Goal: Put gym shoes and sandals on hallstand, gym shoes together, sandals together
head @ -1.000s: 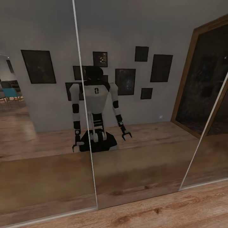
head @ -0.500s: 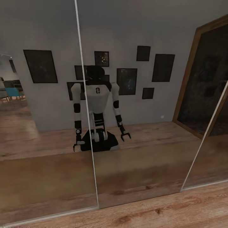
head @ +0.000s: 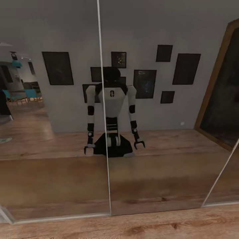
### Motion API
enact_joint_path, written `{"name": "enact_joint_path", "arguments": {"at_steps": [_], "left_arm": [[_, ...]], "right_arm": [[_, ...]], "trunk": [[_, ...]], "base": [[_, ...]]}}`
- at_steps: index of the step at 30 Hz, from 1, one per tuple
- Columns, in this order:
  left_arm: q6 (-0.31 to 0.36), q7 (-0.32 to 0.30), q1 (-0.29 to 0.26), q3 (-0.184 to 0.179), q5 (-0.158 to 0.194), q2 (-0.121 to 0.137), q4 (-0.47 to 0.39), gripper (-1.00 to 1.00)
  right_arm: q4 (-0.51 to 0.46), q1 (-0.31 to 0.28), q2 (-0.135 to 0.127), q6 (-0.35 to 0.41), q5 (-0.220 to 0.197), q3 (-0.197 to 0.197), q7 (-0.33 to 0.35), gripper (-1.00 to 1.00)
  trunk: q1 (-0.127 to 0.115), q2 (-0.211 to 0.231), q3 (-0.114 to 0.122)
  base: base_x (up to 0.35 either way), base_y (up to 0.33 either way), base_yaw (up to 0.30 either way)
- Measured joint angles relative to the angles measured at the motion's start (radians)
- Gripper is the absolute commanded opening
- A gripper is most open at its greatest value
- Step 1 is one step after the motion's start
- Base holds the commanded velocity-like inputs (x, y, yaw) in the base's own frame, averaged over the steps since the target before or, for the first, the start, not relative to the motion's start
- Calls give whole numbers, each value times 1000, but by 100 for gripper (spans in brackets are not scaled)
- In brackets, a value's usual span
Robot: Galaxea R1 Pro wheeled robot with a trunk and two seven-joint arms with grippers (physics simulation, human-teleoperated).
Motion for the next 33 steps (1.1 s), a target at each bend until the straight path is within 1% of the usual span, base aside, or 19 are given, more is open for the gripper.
{"name": "enact_joint_path", "arguments": {"at_steps": [10, 13, 28, 33], "left_arm": [[0, -1, 0, 0, -1, -2, 1, 100], [-1, -1, -1, 0, -1, -2, 0, 100], [-1, -1, -2, 0, 0, -2, 1, 100], [0, 0, -2, 0, 0, -2, 0, 100]], "right_arm": [[1, 0, 0, 0, 0, 0, 0, 100], [0, 0, -1, 0, 0, 0, 0, 100], [0, 0, -1, 0, 1, 0, 0, 100], [0, 0, -2, 0, 1, 0, 0, 100]], "trunk": [[0, 0, -9], [0, 0, -12], [0, 0, -31], [1, 0, -38]], "base": [[-2, -1, 231], [-104, -67, 217], [-225, -157, 180], [-288, -84, 160]]}}
